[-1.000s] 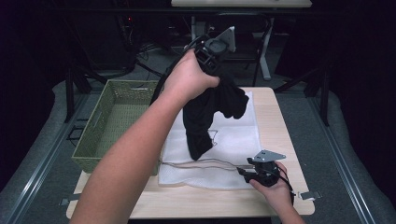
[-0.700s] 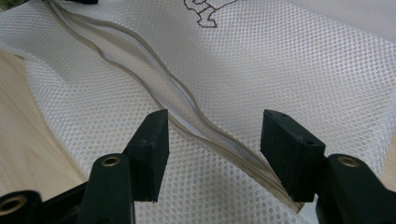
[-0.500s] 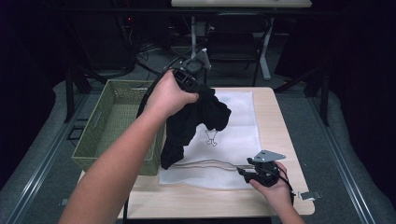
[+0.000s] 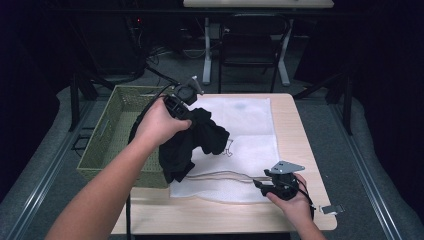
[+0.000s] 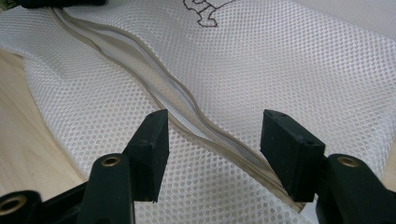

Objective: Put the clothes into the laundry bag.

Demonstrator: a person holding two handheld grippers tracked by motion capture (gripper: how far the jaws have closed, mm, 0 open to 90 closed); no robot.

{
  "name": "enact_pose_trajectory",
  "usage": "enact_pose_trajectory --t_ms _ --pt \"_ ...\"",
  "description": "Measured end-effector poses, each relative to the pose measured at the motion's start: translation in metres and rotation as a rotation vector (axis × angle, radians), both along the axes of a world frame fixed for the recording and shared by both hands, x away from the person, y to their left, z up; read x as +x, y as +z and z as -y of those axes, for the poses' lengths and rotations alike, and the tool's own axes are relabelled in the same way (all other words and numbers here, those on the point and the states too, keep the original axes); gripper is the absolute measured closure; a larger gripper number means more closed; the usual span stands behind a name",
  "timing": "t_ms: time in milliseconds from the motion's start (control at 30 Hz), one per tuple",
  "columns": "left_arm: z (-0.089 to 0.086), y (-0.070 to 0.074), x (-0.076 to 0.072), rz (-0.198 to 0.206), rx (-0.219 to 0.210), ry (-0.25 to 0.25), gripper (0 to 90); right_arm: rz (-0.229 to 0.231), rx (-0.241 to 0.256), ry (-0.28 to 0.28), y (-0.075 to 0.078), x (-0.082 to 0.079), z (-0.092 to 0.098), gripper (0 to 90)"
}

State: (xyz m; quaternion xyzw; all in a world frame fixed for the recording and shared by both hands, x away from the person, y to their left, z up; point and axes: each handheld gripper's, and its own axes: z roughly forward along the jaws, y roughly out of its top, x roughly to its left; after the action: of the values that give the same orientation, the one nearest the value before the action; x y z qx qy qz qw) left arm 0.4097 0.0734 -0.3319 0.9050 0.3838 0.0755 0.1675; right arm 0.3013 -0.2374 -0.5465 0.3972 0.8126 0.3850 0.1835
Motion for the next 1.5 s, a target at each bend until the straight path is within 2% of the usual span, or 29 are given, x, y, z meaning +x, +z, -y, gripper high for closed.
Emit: enact_pose_trajectory --t_ms 133,467,633,867,1067,1200,1367,1433,1500 --pt "-0.004 -0.012 -0.009 -0.004 -0.015 -0.018 78.7 0.001 -0.002 0.0 0.0 0.0 0.0 42.2" --pt "-0.004 -0.046 -0.034 0.004 -0.023 -0.056 78.7 0.0 0.003 -0.002 0.0 0.0 0.0 42.2" --pt "-0.007 -0.063 -0.046 -0.001 -0.073 -0.061 78.7 0.001 0.001 -0.001 0.0 0.0 0.0 42.2" --pt "-0.007 -0.082 -0.068 0.033 -0.115 -0.066 78.7 0.001 0.001 -0.004 0.0 0.0 0.0 42.2" --pt "-0.009 -0.108 -0.079 0.001 -0.14 -0.08 78.6 0.004 0.001 0.0 0.001 0.0 0.0 42.2" --pt "-0.014 -0.12 -0.082 -0.017 -0.174 -0.063 78.6 0.0 0.0 -0.003 0.0 0.0 0.0 42.2" --pt "-0.019 -0.137 -0.087 -0.037 -0.191 -0.058 78.5 0.001 -0.001 -0.004 0.0 0.0 0.0 42.2" --pt "-0.022 -0.142 -0.091 -0.031 -0.195 -0.049 78.5 0.001 0.001 -0.004 0.0 0.0 0.0 42.2" --pt "-0.027 -0.147 -0.095 -0.025 -0.222 -0.037 78.3 0.0 0.001 -0.003 0.0 0.0 0.0 42.2"
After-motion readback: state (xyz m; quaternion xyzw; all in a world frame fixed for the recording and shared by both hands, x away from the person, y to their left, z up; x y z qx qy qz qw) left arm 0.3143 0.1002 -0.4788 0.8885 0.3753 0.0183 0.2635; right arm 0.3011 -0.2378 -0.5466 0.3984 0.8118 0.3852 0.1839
